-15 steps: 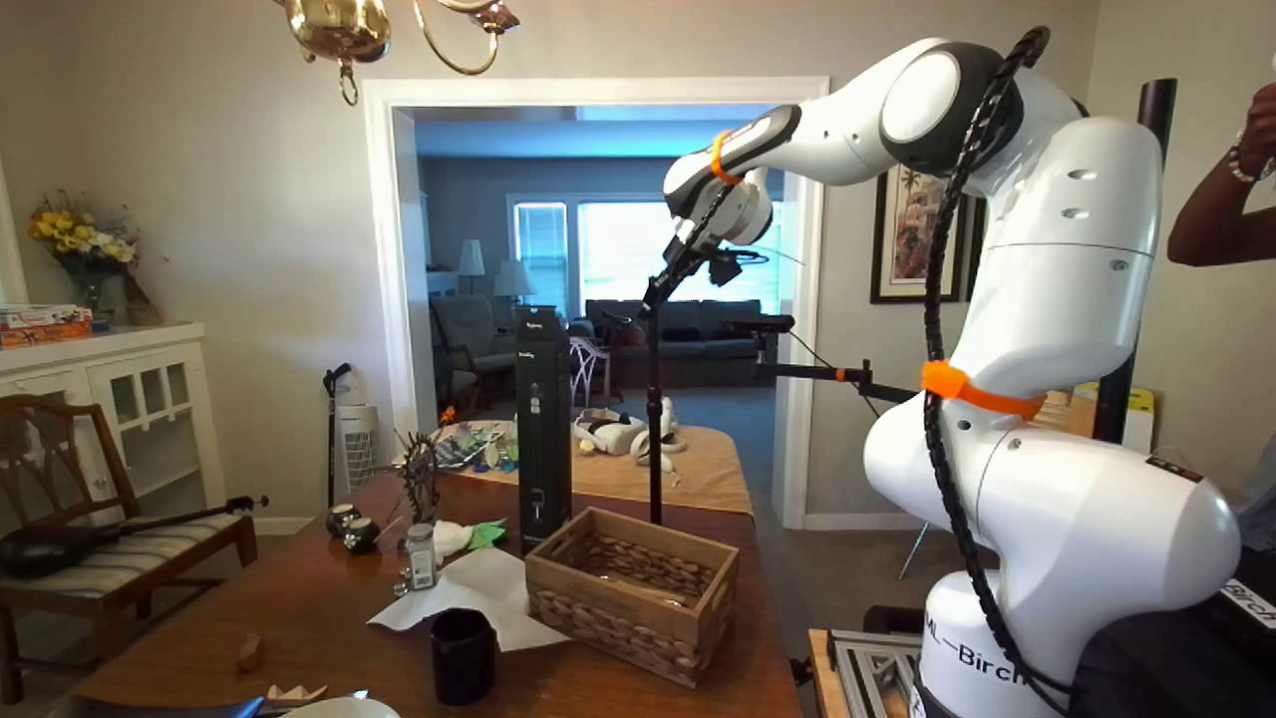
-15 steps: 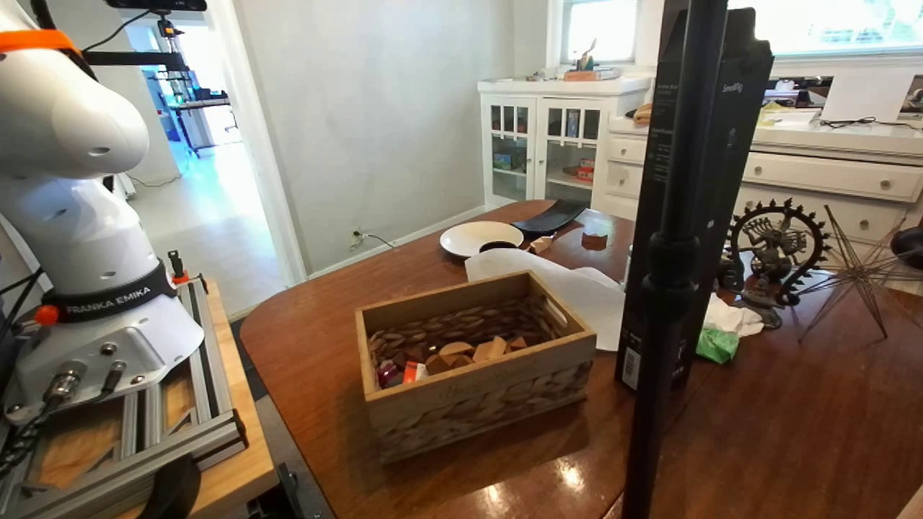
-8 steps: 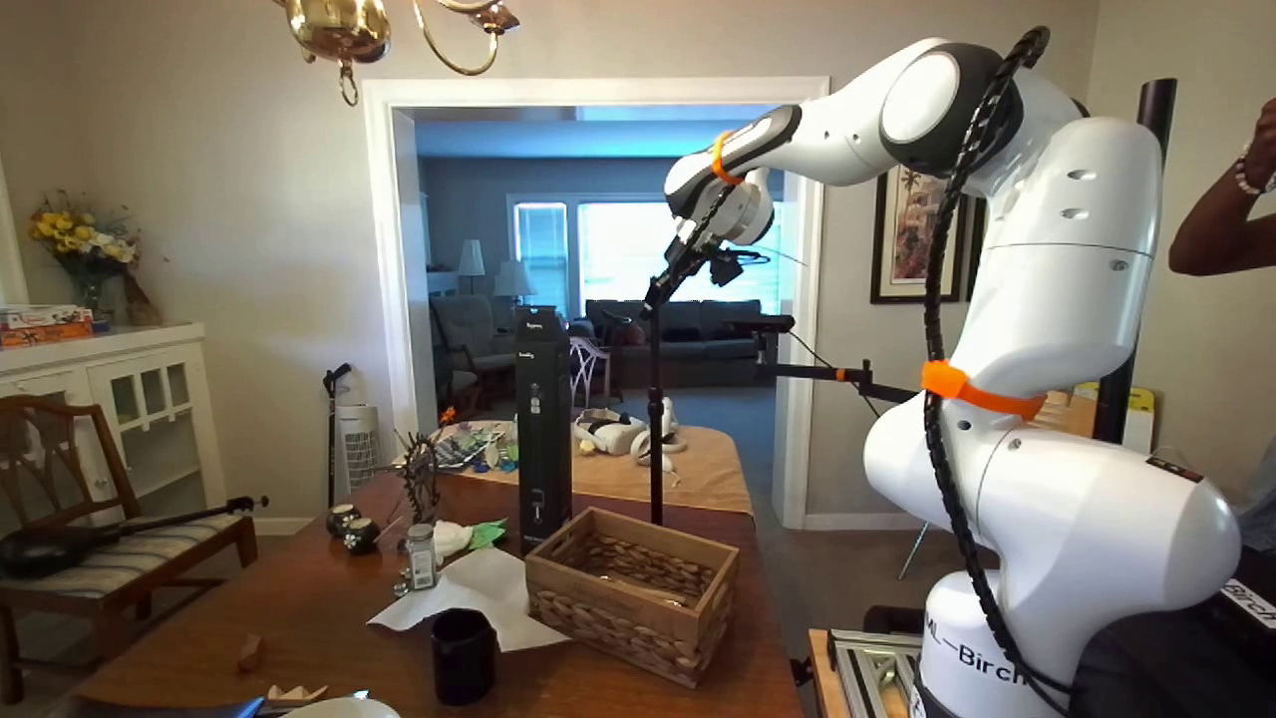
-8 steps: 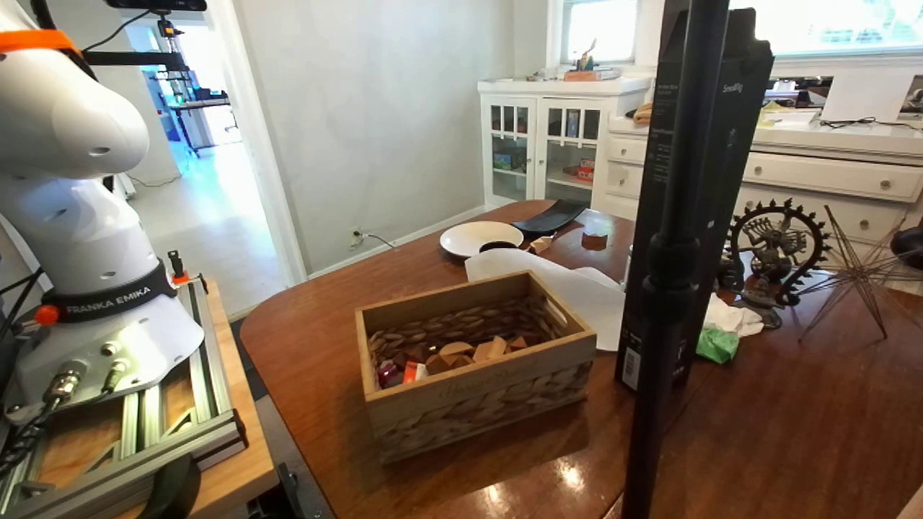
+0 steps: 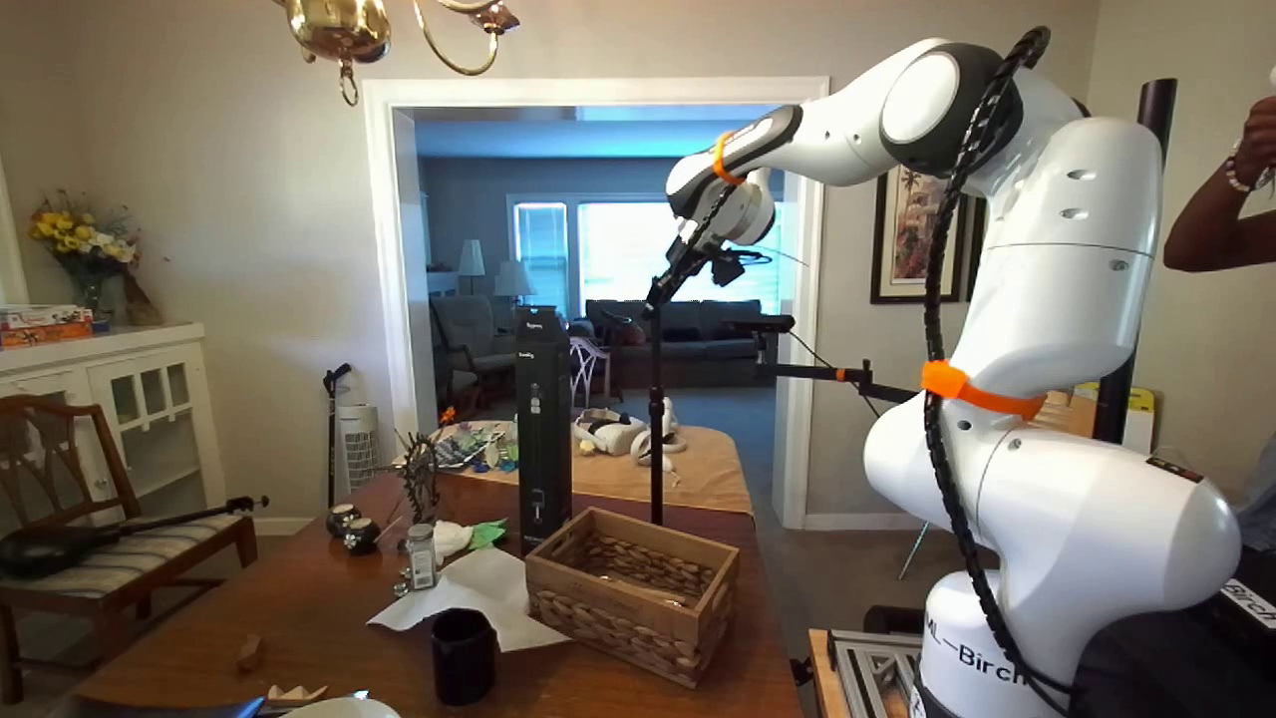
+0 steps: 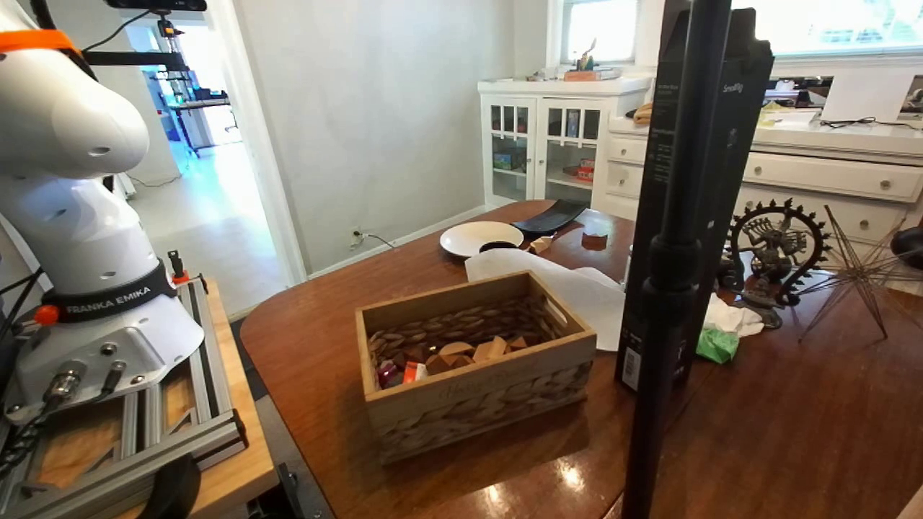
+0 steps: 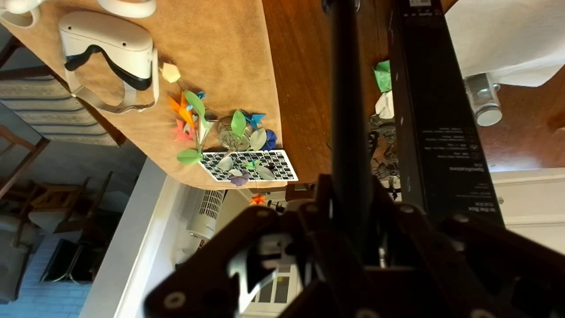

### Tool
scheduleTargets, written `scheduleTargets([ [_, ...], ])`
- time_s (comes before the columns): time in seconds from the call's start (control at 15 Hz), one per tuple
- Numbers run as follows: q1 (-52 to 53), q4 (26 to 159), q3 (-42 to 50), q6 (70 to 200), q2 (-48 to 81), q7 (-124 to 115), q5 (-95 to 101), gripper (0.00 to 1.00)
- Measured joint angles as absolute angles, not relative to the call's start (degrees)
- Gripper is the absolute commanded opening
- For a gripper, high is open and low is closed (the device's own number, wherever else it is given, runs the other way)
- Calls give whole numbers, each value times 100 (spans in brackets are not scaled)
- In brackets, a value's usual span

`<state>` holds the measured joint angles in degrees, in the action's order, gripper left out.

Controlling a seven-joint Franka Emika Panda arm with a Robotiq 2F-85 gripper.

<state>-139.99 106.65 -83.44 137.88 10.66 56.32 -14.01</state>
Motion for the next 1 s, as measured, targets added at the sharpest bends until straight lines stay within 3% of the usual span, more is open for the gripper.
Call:
scheduleTargets([
  [1.0,-14000,10882,-8174,13986,1086,5746,-1408,6],
])
